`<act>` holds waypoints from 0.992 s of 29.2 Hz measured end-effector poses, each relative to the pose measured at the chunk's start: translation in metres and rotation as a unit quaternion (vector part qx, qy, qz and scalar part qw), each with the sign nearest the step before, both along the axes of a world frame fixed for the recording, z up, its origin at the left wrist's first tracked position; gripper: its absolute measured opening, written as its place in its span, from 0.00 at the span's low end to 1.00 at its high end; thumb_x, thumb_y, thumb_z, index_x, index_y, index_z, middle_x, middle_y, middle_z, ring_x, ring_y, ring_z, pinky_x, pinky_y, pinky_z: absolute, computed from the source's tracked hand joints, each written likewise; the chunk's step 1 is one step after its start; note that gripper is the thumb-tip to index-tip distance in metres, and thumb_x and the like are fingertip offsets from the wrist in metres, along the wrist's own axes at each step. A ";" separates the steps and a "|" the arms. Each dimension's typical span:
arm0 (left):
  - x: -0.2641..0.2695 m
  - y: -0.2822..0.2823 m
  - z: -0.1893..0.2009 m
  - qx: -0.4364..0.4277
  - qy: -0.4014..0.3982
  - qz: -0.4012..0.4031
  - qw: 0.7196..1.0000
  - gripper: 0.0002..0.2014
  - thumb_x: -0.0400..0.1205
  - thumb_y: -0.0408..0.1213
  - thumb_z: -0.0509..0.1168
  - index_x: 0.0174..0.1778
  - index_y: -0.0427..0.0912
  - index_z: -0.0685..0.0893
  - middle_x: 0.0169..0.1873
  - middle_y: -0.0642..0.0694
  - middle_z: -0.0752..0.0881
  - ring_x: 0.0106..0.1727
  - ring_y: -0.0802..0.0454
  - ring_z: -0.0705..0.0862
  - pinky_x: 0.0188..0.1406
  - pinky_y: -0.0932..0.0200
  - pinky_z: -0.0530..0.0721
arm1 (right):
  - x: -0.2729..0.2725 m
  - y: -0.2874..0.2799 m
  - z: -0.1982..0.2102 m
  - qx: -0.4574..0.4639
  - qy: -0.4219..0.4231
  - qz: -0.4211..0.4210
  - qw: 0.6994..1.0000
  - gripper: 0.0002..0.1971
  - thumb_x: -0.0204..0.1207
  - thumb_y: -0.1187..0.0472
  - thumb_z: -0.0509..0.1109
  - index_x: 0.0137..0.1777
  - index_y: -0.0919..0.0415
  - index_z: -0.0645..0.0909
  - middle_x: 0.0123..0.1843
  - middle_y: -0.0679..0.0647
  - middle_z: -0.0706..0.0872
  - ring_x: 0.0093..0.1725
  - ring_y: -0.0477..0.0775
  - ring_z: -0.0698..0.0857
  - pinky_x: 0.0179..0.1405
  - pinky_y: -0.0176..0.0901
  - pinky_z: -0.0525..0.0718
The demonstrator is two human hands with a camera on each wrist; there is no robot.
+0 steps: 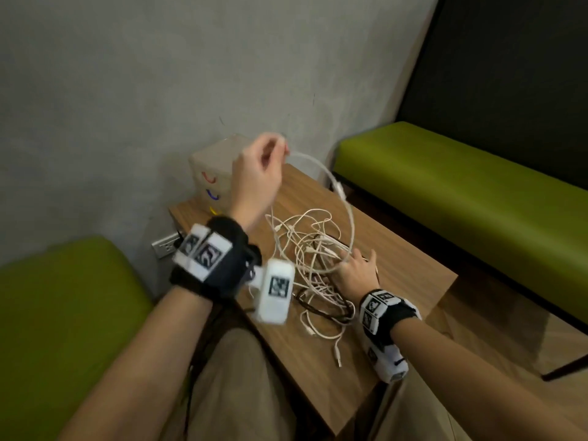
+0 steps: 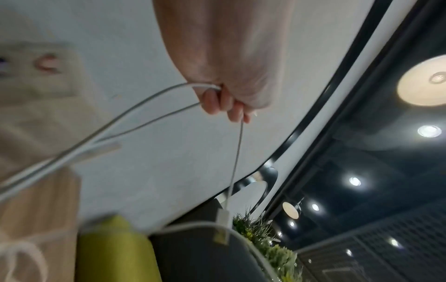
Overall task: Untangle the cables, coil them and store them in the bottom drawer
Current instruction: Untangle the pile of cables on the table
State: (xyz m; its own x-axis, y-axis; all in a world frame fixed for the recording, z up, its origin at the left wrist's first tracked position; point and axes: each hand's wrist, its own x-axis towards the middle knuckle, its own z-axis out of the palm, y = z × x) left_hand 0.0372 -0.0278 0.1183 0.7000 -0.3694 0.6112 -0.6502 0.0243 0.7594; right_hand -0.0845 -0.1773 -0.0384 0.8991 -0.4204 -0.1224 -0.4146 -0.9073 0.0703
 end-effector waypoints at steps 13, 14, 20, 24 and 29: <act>-0.003 -0.006 -0.060 0.181 -0.028 -0.091 0.979 0.09 0.85 0.35 0.56 0.41 0.42 0.78 0.26 0.53 0.77 0.26 0.64 0.75 0.27 0.72 0.71 | 0.022 0.022 0.062 0.142 -0.372 0.069 0.915 0.06 0.78 0.54 0.59 0.48 0.56 0.72 0.48 0.52 0.84 0.48 0.51 0.82 0.75 0.65 0.63; -0.004 -0.006 -0.063 0.191 -0.016 -0.105 0.976 0.08 0.85 0.35 0.57 0.41 0.42 0.78 0.27 0.55 0.78 0.27 0.67 0.76 0.29 0.75 0.72 | 0.024 0.027 0.063 0.177 -0.375 0.092 0.905 0.10 0.78 0.53 0.59 0.54 0.58 0.71 0.54 0.54 0.82 0.51 0.52 0.82 0.70 0.60 0.70; 0.008 0.019 -0.060 0.154 -0.008 -0.022 0.988 0.09 0.84 0.35 0.57 0.42 0.38 0.80 0.24 0.55 0.76 0.23 0.63 0.72 0.24 0.70 0.68 | 0.042 0.031 0.062 0.154 -0.289 0.167 0.930 0.07 0.82 0.58 0.61 0.46 0.60 0.77 0.43 0.56 0.85 0.40 0.55 0.81 0.48 0.58 0.80; 0.034 0.082 -0.049 0.113 -0.074 0.090 0.987 0.09 0.84 0.35 0.58 0.42 0.38 0.80 0.28 0.45 0.81 0.26 0.56 0.76 0.28 0.65 0.69 | 0.047 0.026 0.060 0.108 -0.149 0.235 0.954 0.09 0.79 0.56 0.65 0.55 0.59 0.78 0.48 0.54 0.85 0.44 0.51 0.83 0.49 0.52 0.82; 0.041 0.152 -0.060 0.162 -0.136 0.154 0.965 0.08 0.82 0.32 0.58 0.42 0.33 0.80 0.30 0.38 0.84 0.34 0.50 0.77 0.32 0.60 0.67 | 0.048 0.028 0.054 0.019 -0.006 0.213 0.977 0.12 0.80 0.55 0.63 0.59 0.58 0.80 0.61 0.55 0.78 0.59 0.57 0.79 0.63 0.56 0.75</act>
State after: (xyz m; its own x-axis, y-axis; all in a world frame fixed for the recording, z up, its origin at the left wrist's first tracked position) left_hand 0.0783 0.1246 0.0579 0.6369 -0.3723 0.6751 -0.7652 -0.4114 0.4951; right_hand -0.0365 -0.1495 0.0152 0.9928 -0.0032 -0.1195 0.0005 -0.9995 0.0306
